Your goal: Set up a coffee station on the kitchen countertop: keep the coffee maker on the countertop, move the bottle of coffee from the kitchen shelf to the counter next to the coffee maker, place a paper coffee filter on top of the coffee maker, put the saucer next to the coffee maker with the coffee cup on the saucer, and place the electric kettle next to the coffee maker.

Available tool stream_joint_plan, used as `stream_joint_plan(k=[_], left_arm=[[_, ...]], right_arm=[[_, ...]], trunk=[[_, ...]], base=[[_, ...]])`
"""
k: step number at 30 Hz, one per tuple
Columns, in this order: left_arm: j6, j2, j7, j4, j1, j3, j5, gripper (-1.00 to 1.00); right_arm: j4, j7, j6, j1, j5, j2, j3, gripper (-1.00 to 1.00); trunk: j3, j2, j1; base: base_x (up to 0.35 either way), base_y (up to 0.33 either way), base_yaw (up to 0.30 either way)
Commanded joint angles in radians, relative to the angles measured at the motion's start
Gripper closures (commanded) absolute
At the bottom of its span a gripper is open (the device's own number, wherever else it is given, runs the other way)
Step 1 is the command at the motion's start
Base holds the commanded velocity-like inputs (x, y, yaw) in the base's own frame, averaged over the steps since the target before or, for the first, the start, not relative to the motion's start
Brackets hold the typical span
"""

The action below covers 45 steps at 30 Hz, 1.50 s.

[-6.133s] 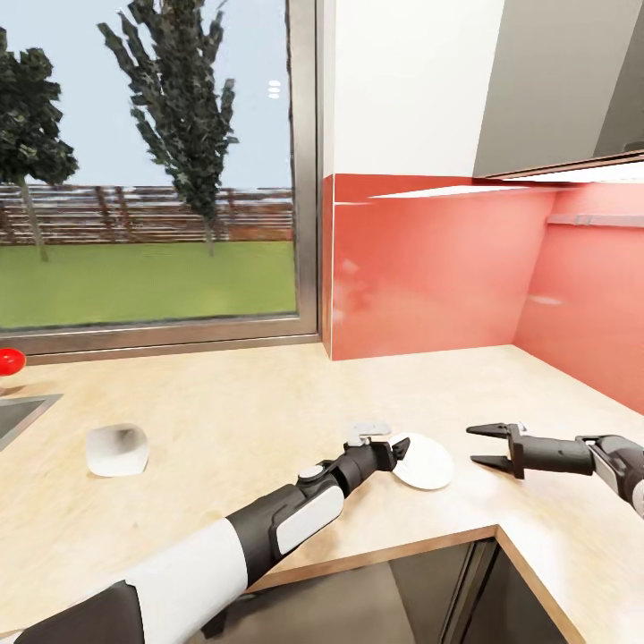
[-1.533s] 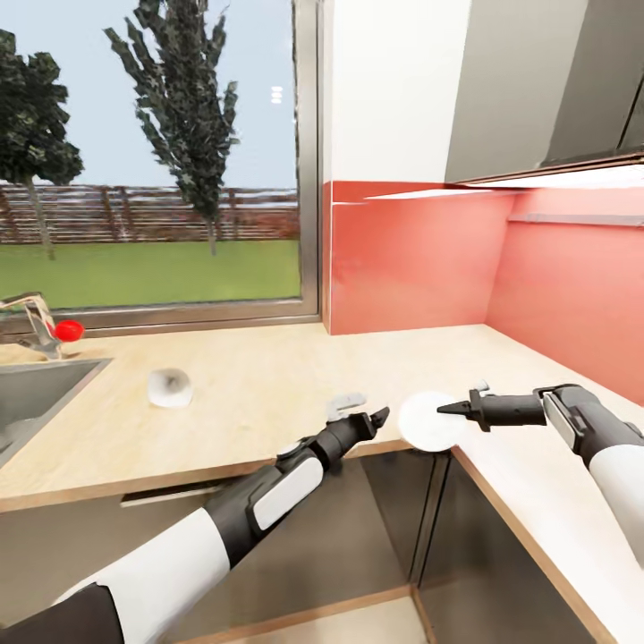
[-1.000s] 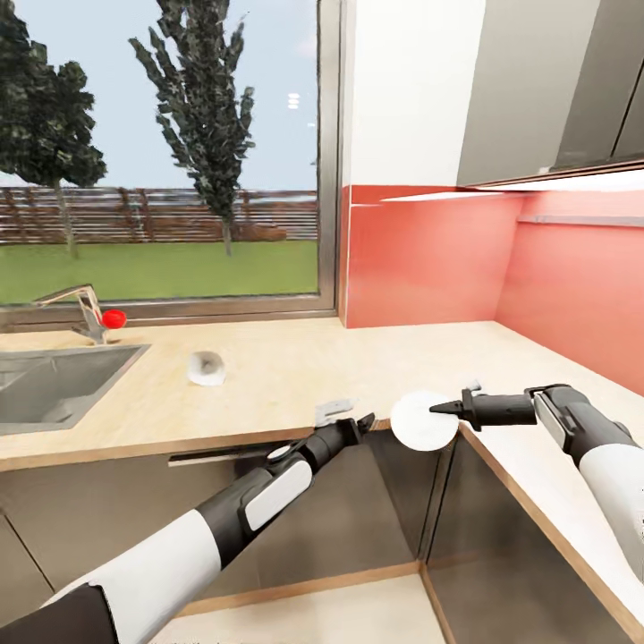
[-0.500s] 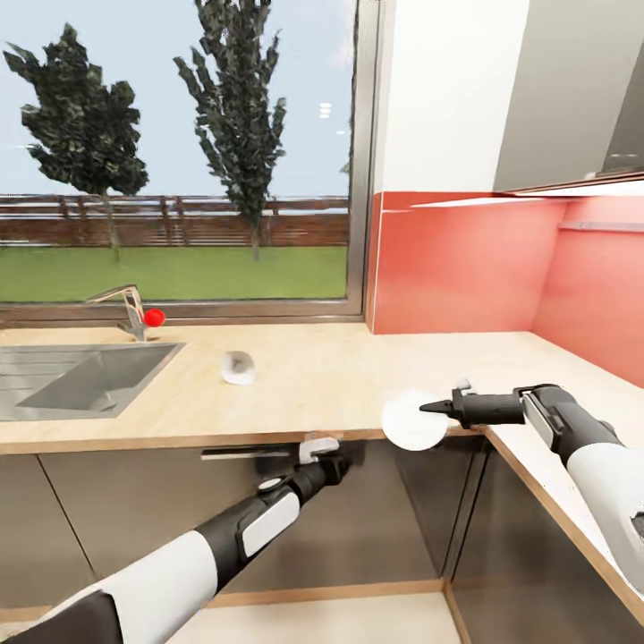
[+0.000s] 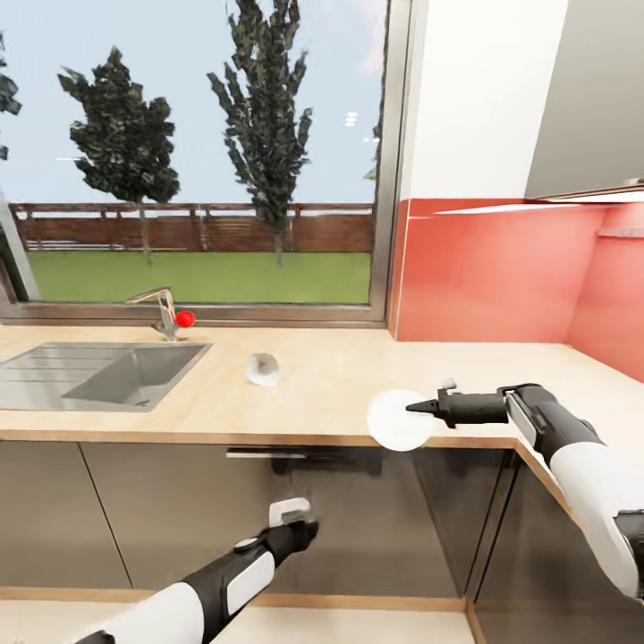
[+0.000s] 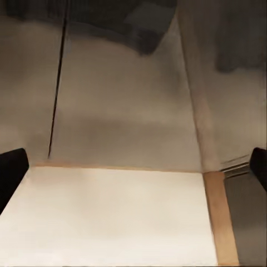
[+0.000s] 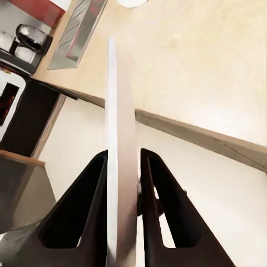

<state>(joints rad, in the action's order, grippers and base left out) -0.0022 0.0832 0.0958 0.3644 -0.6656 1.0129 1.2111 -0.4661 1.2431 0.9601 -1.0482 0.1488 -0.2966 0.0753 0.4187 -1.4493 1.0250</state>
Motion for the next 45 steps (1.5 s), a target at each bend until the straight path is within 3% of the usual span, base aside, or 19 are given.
stream_joint_plan(k=[1,4,8,9,11,13,16,20,23,26,27,34,40,45], left_arm=[[-0.001,0.001,0.007,-0.028,0.004,0.007,0.017,-1.0],[-0.003,0.004,0.006,-0.073,0.029,0.007,0.054,-1.0],[-0.02,0.003,0.007,-0.141,0.064,0.006,0.067,-1.0],[-0.024,0.005,0.007,-0.181,0.075,0.005,0.072,-1.0],[-0.026,0.005,0.008,-0.2,0.098,0.004,0.096,-1.0],[-0.029,0.005,0.008,-0.213,0.113,0.004,0.097,-1.0],[-0.041,0.006,0.007,-0.239,0.123,0.004,0.097,-1.0],[-0.066,0.006,0.007,-0.262,0.144,0.004,0.097,-1.0],[-0.089,0.005,0.009,-0.29,0.156,0.001,0.098,-1.0],[-0.096,0.004,0.013,-0.314,0.163,-0.001,0.11,-1.0],[-0.1,0.004,0.014,-0.324,0.164,-0.002,0.122,-1.0],[-0.106,0.002,0.016,-0.339,0.164,-0.002,0.129,-1.0],[-0.106,0.006,0.016,-0.347,0.164,-0.002,0.128,-1.0],[-0.107,0.006,0.016,-0.347,0.164,-0.002,0.128,-1.0]], right_arm=[[0.0,-0.003,0.009,-0.001,0.011,0.011,0.007,1.0],[0.0,-0.019,0.014,-0.001,0.011,0.048,0.004,1.0],[0.0,-0.029,0.029,-0.001,0.012,0.092,0.003,1.0],[0.001,-0.029,0.034,-0.001,0.012,0.118,0.003,1.0],[0.002,-0.034,0.078,-0.001,0.01,0.154,-0.137,1.0],[0.001,-0.049,0.087,-0.001,0.009,0.169,-0.208,1.0],[0.002,-0.059,0.087,-0.001,0.009,0.174,-0.231,1.0],[0.002,-0.062,0.087,-0.001,0.011,0.183,-0.239,1.0],[0.004,-0.092,0.087,-0.001,0.01,0.216,-0.239,1.0],[0.004,-0.203,0.087,-0.001,0.011,0.258,-0.241,1.0],[0.005,-0.265,0.087,-0.001,0.011,0.287,-0.249,1.0],[0.002,-0.425,0.087,0.0,0.01,0.369,-0.289,1.0],[0.003,-0.457,0.087,0.0,0.011,0.406,-0.29,1.0],[0.006,-0.458,0.087,0.002,0.011,0.41,-0.29,1.0]], trunk=[[0.0,-0.001,0.0],[-0.005,-0.001,0.0],[-0.01,-0.001,0.0],[-0.012,-0.001,0.0],[-0.015,-0.001,0.0],[-0.018,-0.001,0.0],[-0.023,-0.001,0.0],[-0.029,-0.001,0.0],[-0.034,-0.001,0.0],[-0.039,-0.001,0.0],[-0.04,-0.001,0.0],[-0.052,-0.001,0.0],[-0.062,-0.001,0.0],[-0.07,-0.001,0.0]], base=[[0.0,0.0,0.151],[0.0,0.0,0.145],[0.0,0.0,0.133],[0.0,0.0,0.121],[0.0,0.0,0.101],[0.0,0.0,0.092],[0.0,0.0,0.082],[0.0,0.0,0.056],[0.0,0.0,0.005],[0.0,0.0,0.001],[0.0,0.0,0.0],[0.0,0.0,0.0],[0.0,0.0,0.0],[0.0,0.0,0.004]])
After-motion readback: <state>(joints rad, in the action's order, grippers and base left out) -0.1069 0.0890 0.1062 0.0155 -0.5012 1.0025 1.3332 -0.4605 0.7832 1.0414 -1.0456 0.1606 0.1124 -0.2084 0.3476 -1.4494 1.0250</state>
